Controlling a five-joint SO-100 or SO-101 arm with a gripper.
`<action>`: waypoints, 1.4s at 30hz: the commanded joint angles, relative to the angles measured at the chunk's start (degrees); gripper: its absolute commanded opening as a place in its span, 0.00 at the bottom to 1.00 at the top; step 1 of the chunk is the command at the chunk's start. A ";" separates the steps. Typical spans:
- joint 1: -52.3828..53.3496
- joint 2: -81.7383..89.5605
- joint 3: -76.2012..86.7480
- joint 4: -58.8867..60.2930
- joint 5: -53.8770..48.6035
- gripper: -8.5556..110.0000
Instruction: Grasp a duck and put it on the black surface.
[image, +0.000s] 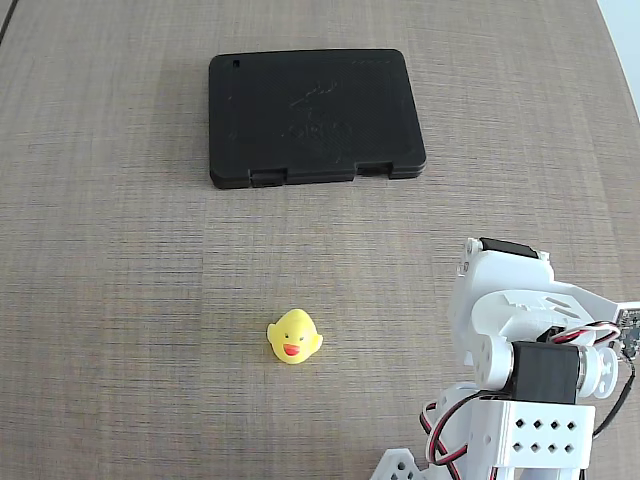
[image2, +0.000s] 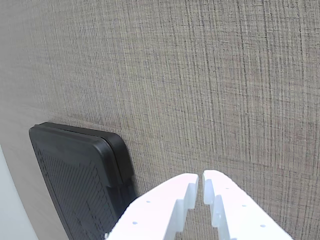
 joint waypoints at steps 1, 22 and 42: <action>-0.09 3.78 -0.70 -0.70 -0.18 0.07; -0.35 1.58 -0.97 -0.97 -0.26 0.08; -24.52 -60.82 -39.11 -9.49 -4.31 0.08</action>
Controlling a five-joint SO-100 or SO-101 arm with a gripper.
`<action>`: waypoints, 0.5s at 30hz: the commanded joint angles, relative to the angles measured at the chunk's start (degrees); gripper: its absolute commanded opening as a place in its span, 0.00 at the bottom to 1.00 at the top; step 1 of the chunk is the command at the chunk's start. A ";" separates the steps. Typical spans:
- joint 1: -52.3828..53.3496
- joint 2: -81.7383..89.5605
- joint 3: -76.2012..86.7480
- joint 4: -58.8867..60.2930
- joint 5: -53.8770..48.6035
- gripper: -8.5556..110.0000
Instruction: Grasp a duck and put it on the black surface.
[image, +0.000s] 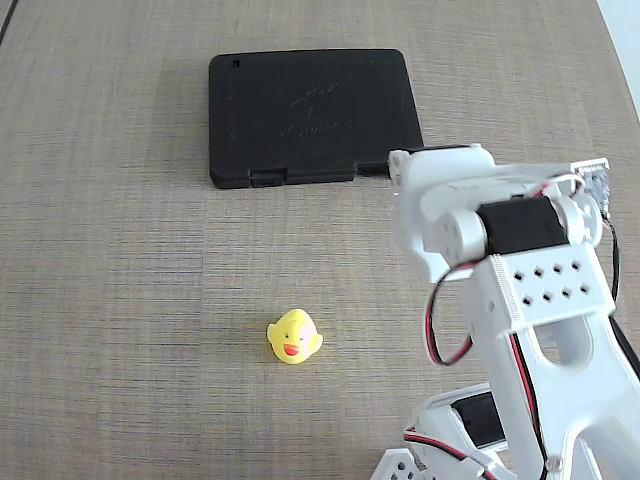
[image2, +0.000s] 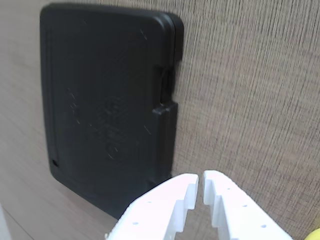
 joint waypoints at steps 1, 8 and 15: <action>-5.27 -12.92 -8.00 -0.70 -4.31 0.08; -12.74 -23.20 -13.80 -0.62 -17.67 0.11; -15.91 -26.98 -13.45 -0.53 -28.65 0.25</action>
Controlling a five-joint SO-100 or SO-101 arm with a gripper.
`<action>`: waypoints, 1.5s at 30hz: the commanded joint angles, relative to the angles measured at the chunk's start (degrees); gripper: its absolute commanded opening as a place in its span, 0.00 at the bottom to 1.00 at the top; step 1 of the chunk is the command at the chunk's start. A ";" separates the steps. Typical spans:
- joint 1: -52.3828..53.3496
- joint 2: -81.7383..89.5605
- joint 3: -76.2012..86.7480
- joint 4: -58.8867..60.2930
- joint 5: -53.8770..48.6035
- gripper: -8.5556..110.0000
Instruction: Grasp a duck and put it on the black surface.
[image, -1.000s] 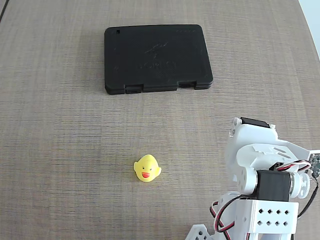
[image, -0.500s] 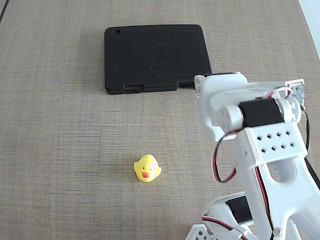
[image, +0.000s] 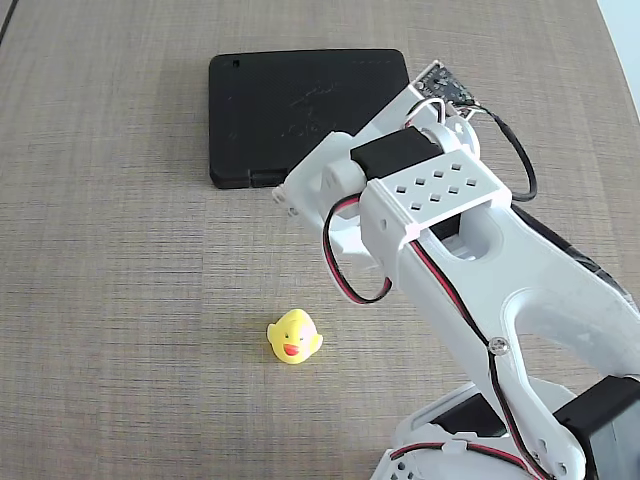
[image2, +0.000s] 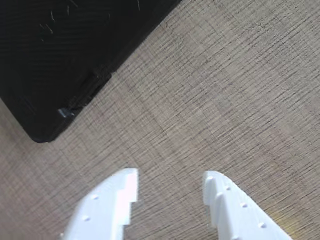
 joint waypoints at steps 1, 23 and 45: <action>-1.93 -2.11 -2.20 -0.35 -5.71 0.26; -4.31 13.97 12.30 6.86 -17.14 0.31; -5.54 12.30 18.11 6.77 -16.87 0.31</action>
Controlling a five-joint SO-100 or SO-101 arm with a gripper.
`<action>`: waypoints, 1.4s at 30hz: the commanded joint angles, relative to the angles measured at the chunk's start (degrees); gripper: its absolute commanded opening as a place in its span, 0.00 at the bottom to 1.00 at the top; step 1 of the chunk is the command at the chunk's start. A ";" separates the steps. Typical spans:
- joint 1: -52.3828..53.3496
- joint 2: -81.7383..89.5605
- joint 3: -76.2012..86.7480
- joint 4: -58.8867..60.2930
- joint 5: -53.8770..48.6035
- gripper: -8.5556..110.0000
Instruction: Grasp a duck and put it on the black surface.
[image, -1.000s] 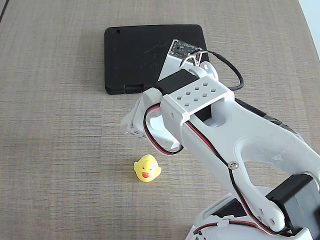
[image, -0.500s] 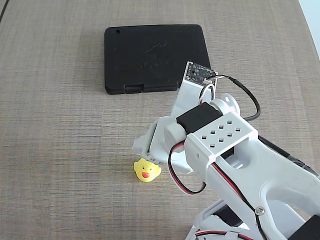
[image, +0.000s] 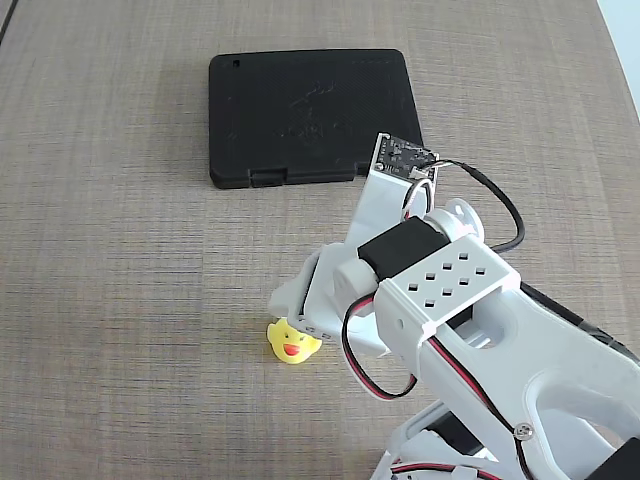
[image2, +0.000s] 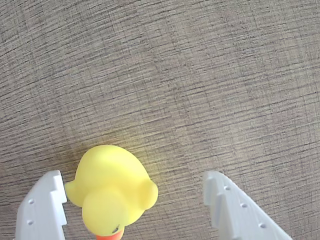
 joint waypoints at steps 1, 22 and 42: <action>-1.32 -3.08 -0.88 -0.44 -0.09 0.31; -4.57 -3.16 -2.72 -0.44 0.35 0.31; 0.44 -1.76 -2.99 -0.53 0.26 0.20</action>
